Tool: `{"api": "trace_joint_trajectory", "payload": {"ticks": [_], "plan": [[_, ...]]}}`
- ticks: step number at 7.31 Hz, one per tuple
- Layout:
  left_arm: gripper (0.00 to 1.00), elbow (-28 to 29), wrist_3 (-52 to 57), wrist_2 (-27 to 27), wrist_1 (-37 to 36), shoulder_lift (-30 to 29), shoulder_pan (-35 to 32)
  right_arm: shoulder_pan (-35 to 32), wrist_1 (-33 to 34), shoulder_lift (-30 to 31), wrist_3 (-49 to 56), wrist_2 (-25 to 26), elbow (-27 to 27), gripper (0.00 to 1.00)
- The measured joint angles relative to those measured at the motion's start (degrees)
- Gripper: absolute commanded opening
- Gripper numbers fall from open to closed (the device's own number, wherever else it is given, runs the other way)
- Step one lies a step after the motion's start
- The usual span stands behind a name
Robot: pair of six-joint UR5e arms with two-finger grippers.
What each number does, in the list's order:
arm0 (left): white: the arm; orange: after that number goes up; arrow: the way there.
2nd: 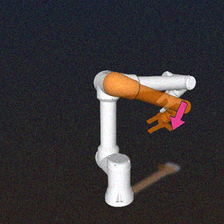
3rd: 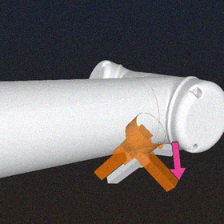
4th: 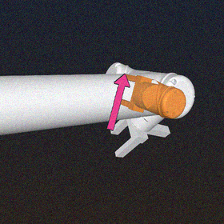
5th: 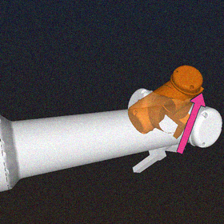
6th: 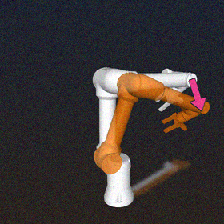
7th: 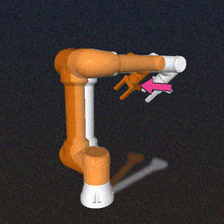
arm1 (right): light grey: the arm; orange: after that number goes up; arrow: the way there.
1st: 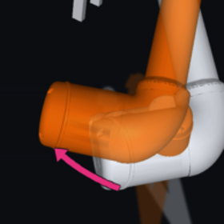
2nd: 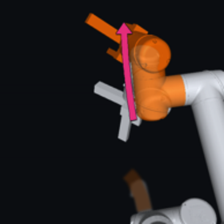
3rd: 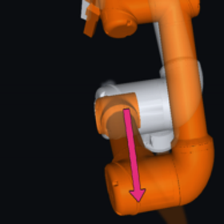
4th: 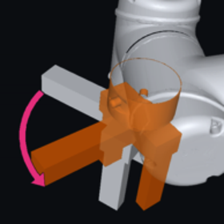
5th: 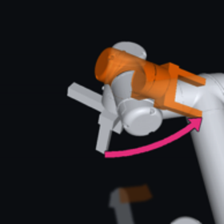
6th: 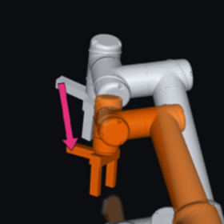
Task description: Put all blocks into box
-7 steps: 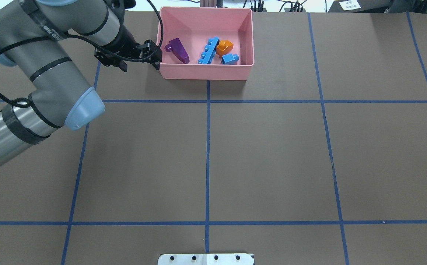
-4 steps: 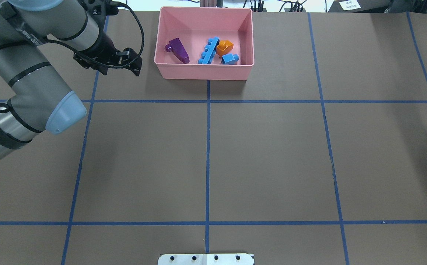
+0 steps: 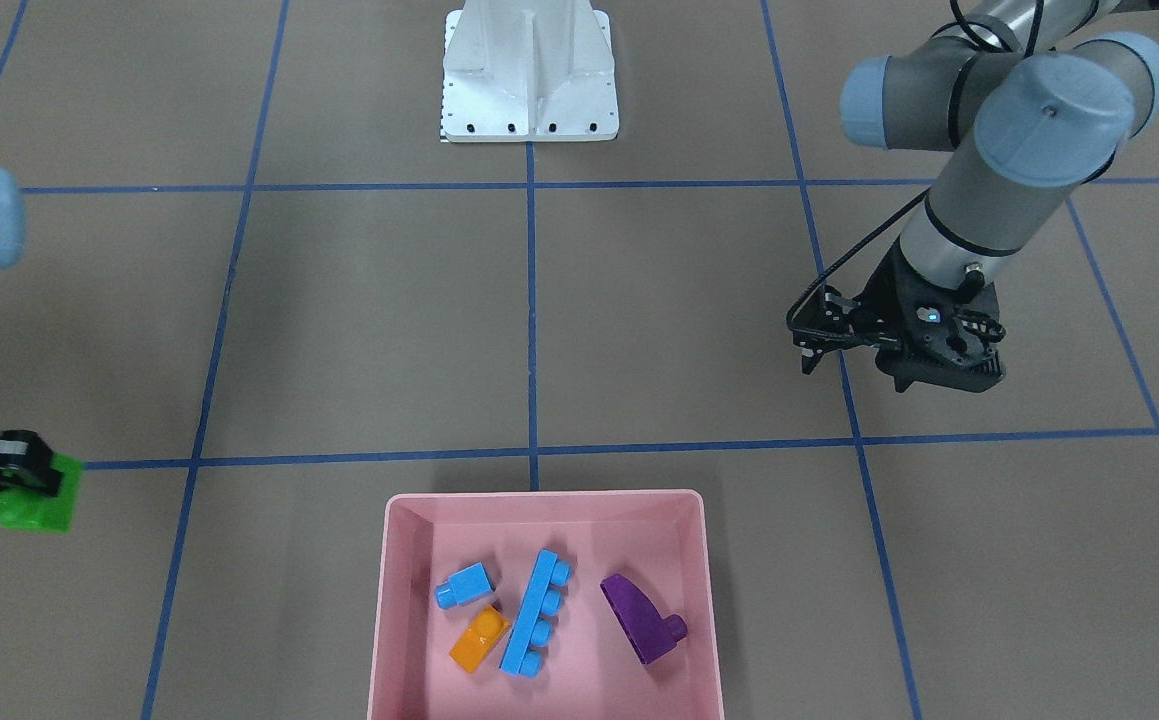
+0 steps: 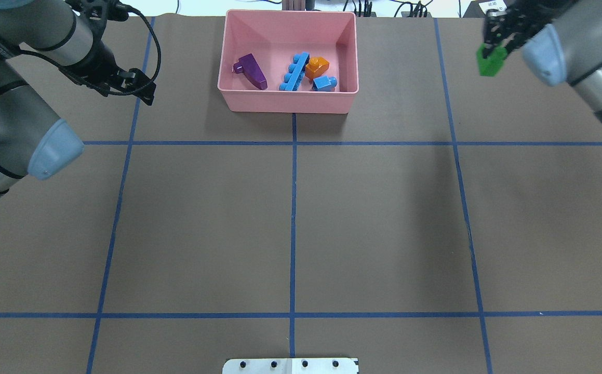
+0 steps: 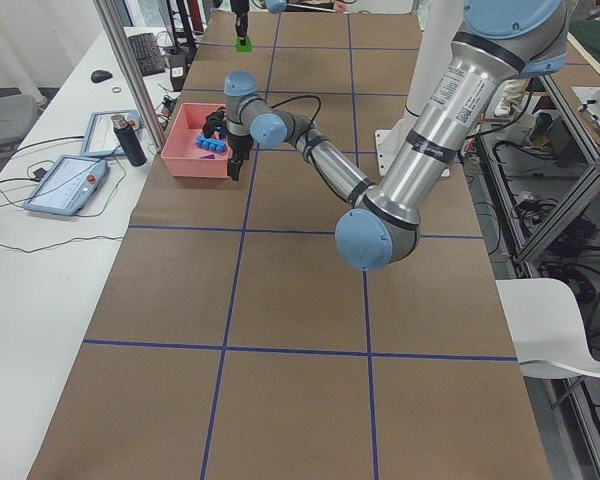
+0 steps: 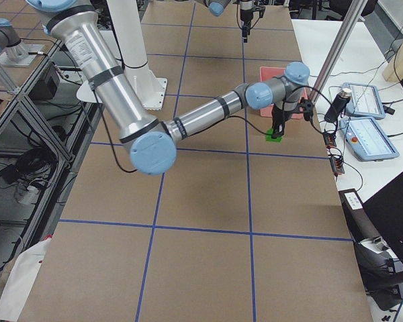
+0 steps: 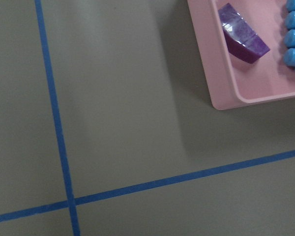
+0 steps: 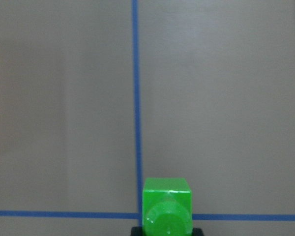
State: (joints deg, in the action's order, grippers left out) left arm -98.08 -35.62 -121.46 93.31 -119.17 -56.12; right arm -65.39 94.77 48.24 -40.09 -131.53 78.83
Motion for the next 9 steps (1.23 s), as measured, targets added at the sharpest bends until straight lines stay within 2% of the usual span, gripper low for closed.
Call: {"api": "trace_joint_trajectory", "payload": {"ticks": [1, 2, 3, 4, 5, 7, 9], "plan": [[1.00, 0.18, 3.38, -0.10, -0.02, 1.07, -1.35, 3.10, -1.37, -8.52, -5.71, 2.42, -7.18, 0.00], [1.00, 0.44, 6.81, -0.67, -0.07, 1.83, -2.68, 5.40, -6.71, -14.58, -10.24, 4.47, -14.37, 0.06], [1.00, 0.78, 8.62, -1.73, -0.09, 2.17, -3.42, 7.67, -14.84, -17.90, -14.92, 6.69, -20.60, 0.99], [1.00, 1.07, 9.34, -2.50, -0.08, 2.30, -3.74, 10.11, -20.94, -20.12, -20.24, 10.07, -25.02, 1.00], [1.00, 1.23, 9.58, -2.82, -0.07, 2.34, -3.85, 12.05, -23.38, -21.59, -23.79, 13.57, -27.03, 1.00], [1.00, 1.28, 9.68, -2.96, -0.02, 2.65, -3.90, 13.40, -23.92, -22.60, -26.25, 16.63, -28.05, 1.00], [1.00, 0.82, 9.74, -2.79, 0.55, 5.16, -3.97, 11.69, -20.04, -21.87, -22.54, 14.98, -26.70, 1.00]]}}
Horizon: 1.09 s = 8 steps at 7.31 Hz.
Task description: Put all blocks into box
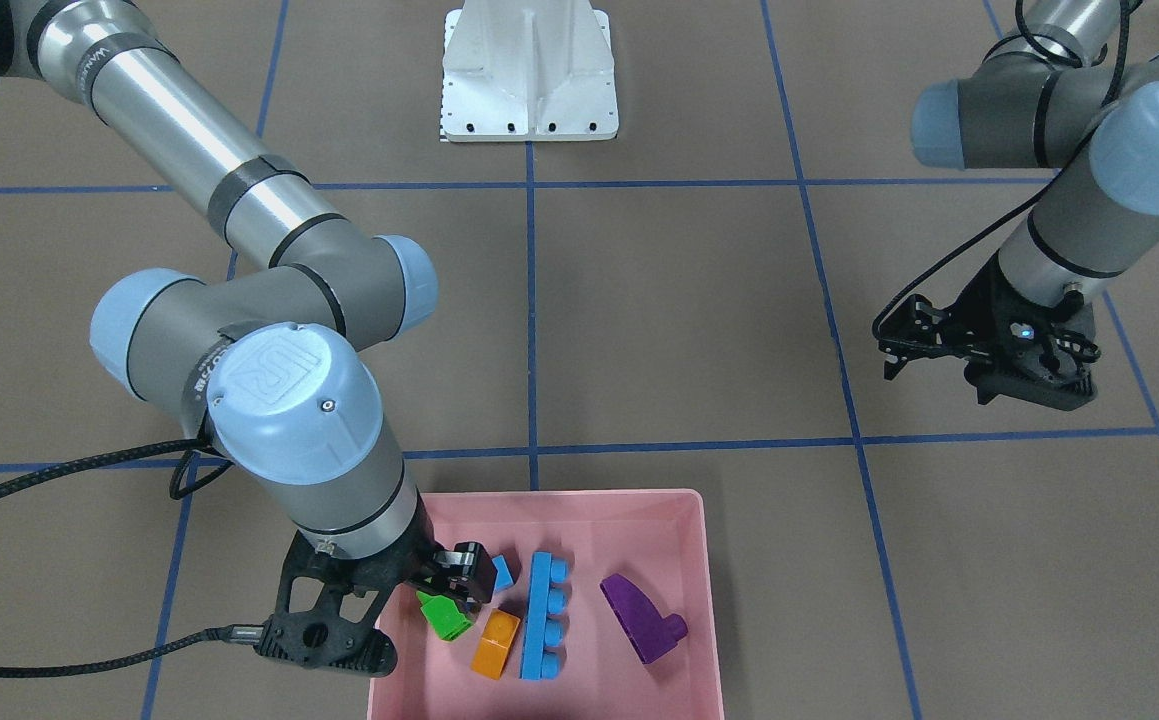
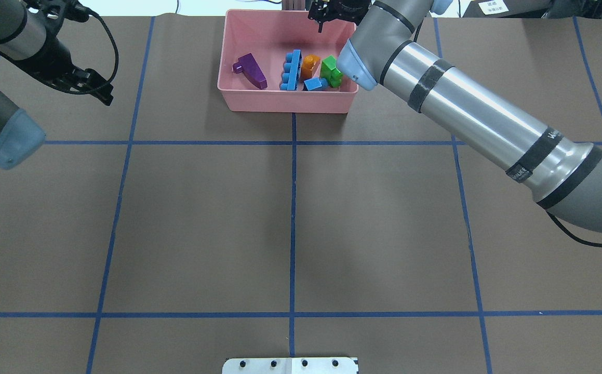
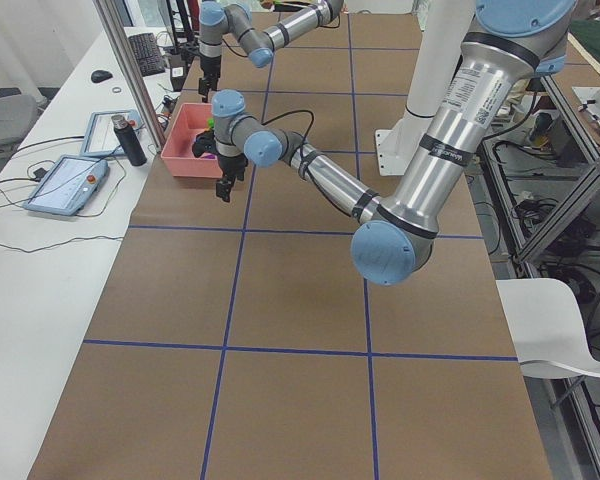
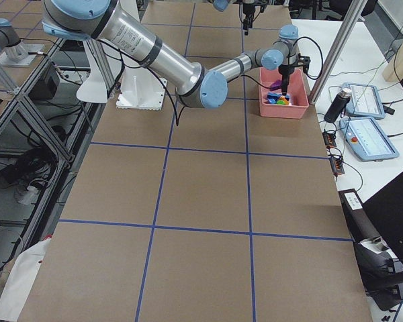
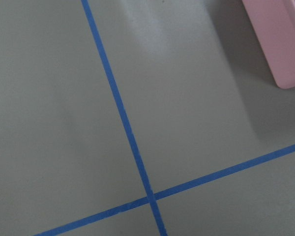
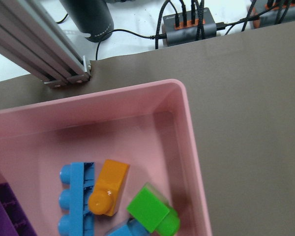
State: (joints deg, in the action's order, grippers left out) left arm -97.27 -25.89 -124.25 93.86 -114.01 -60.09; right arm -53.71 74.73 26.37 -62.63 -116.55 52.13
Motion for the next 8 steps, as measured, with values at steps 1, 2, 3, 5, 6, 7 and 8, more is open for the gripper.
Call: {"api": "trace_joint_trajectory", "payload": {"ticks": [1, 2, 3, 5, 6, 7, 8], "plan": [[1.00, -1.09, 0.09, 0.25, 0.77, 3.22, -0.19, -2.21, 3.19, 2.73, 4.28, -2.49, 3.64, 1.00], [1.00, -2.76, 0.19, 0.41, 4.01, 9.53, -0.83, -5.16, 5.97, 8.58, 10.42, -5.83, 9.87, 1.00], [1.00, -3.67, 0.56, 0.12, 10.29, 16.60, -2.69, -8.30, 7.40, 15.41, 16.40, -8.83, 15.80, 1.00], [1.00, -3.17, 7.08, -8.77, 19.28, 26.50, -13.00, -15.09, 7.95, 29.72, 27.60, -13.34, 26.16, 1.00], [1.00, -2.18, 12.03, -14.20, 16.70, 28.19, -18.87, -19.42, 8.05, 37.42, 33.54, -15.29, 31.36, 1.00], [1.00, -1.59, 19.35, -15.54, 10.94, 28.84, -22.27, -23.59, 8.18, 44.03, 39.36, -16.48, 35.31, 1.00], [1.00, -1.29, 28.05, -13.57, 3.61, 28.98, -24.09, -26.65, 8.27, 48.75, 44.05, -17.15, 37.49, 1.00]]}}
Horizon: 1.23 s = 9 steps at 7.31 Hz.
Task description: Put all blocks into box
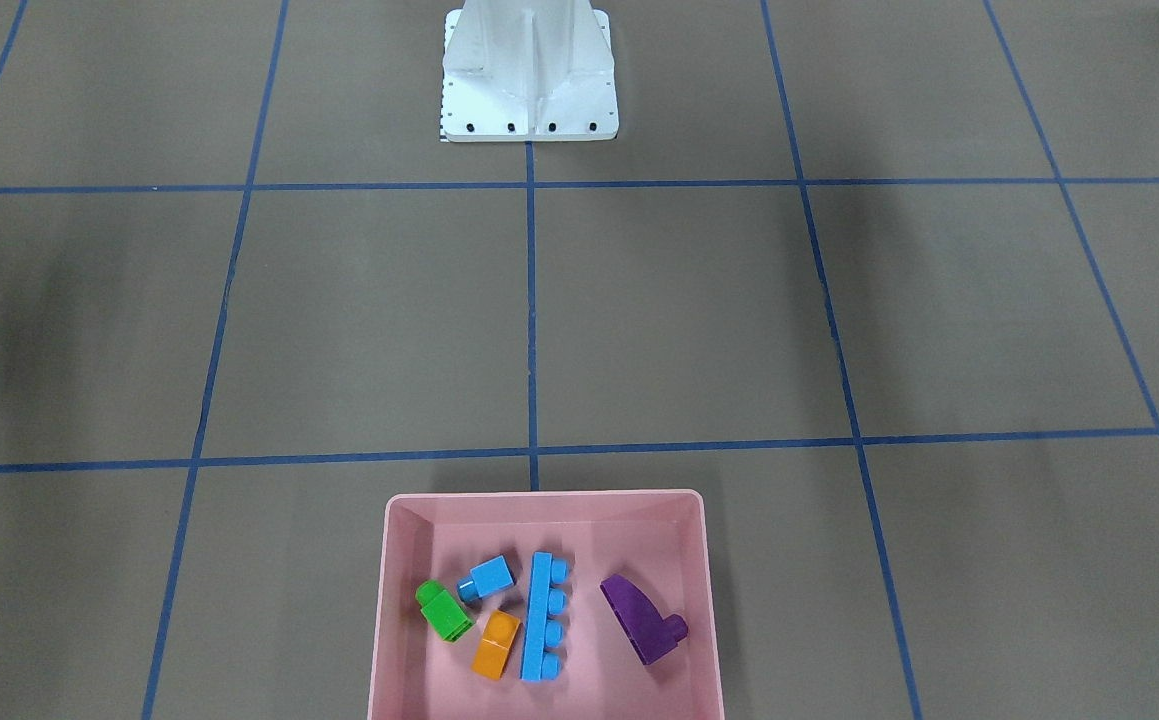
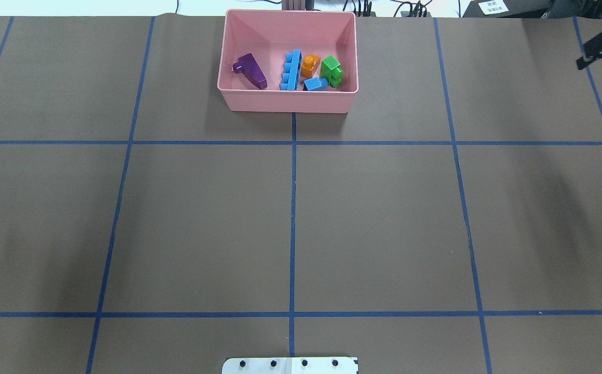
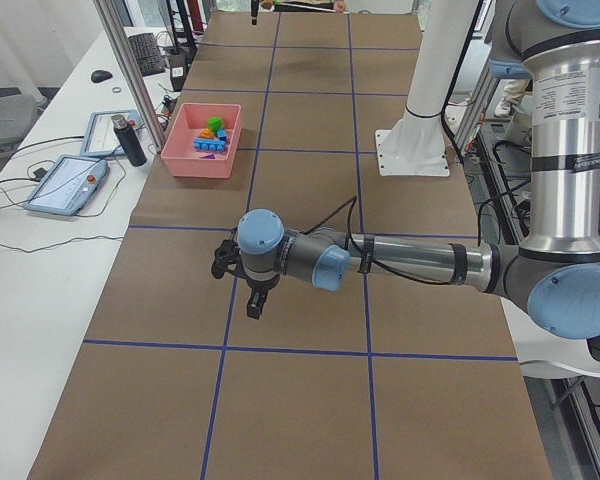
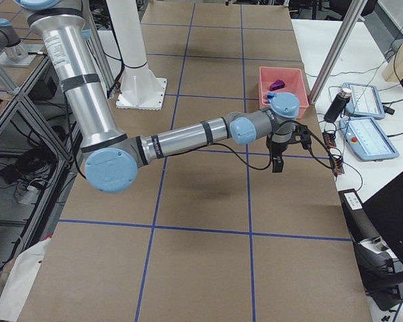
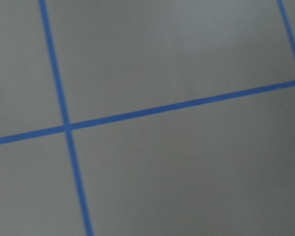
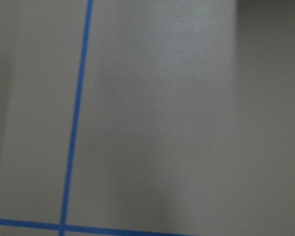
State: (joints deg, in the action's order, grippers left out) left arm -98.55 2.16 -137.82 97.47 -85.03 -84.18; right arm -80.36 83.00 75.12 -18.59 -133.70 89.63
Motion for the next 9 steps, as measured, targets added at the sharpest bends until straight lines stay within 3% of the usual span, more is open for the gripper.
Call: {"api": "trace_joint_trajectory", "payload": {"ticks": [1, 3, 7, 9], "plan": [[1.00, 0.11, 6.94, 2.48, -6.47, 0.52, -1.58, -1.88, 0.04, 3.63, 2.69, -0.76, 1.06, 1.00], [1.00, 0.36, 12.56, 2.82, -11.78, 1.18, -7.63, -3.95, 0.04, 11.77, 7.42, -2.11, 2.68, 1.00], [1.00, 1.76, 13.49, 3.60, -8.22, -0.60, -10.07, -7.89, -1.04, 25.66, 12.97, -1.15, 9.64, 1.00], [1.00, 1.75, 13.72, 3.06, -7.56, -0.56, -10.12, -9.11, 0.92, 28.78, 13.34, -0.07, 13.56, 1.00]]}}
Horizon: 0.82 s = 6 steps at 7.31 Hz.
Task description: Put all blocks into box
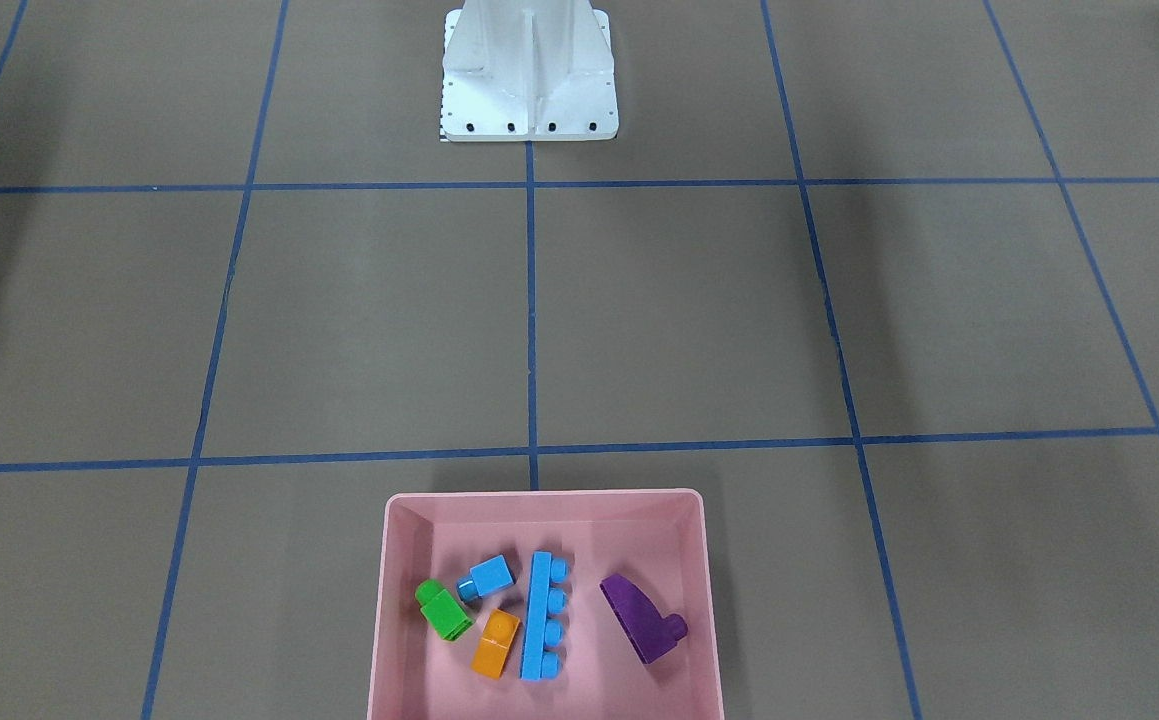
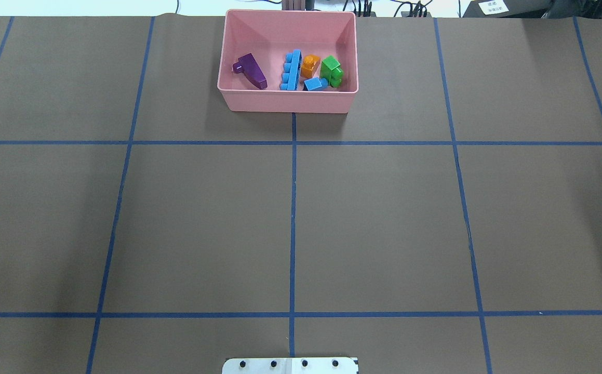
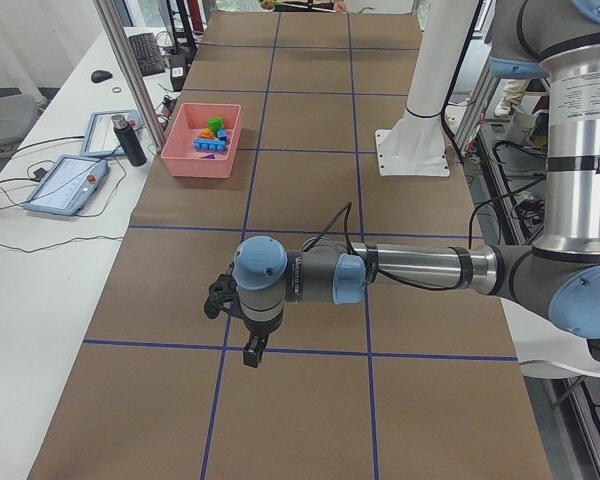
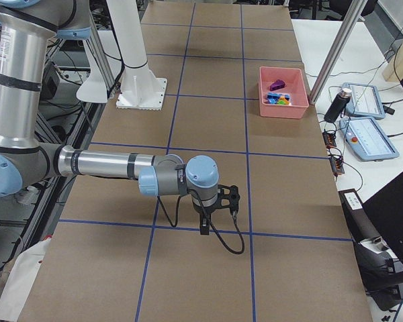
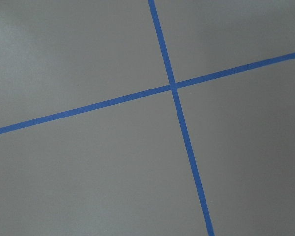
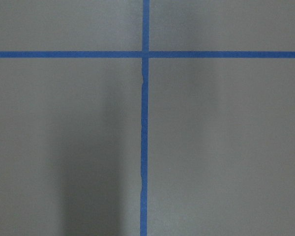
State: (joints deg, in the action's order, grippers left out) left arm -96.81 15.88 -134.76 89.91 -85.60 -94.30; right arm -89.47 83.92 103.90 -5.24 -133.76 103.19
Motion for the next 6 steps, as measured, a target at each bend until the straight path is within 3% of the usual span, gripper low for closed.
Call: {"api": "trace_joint_trajectory", "payload": {"ticks": [2, 6], "plan": [[1.00, 0.29, 0.14, -0.66, 0.28, 0.57, 0.00, 0.53, 5.29, -1.36, -0.20, 1.35, 2.05, 1.00], [1.00, -0.23, 0.15, -1.02, 0.35, 0.82, -0.01, 0.86, 6.78, -2.13, -1.11, 1.99, 2.70, 1.00]]}}
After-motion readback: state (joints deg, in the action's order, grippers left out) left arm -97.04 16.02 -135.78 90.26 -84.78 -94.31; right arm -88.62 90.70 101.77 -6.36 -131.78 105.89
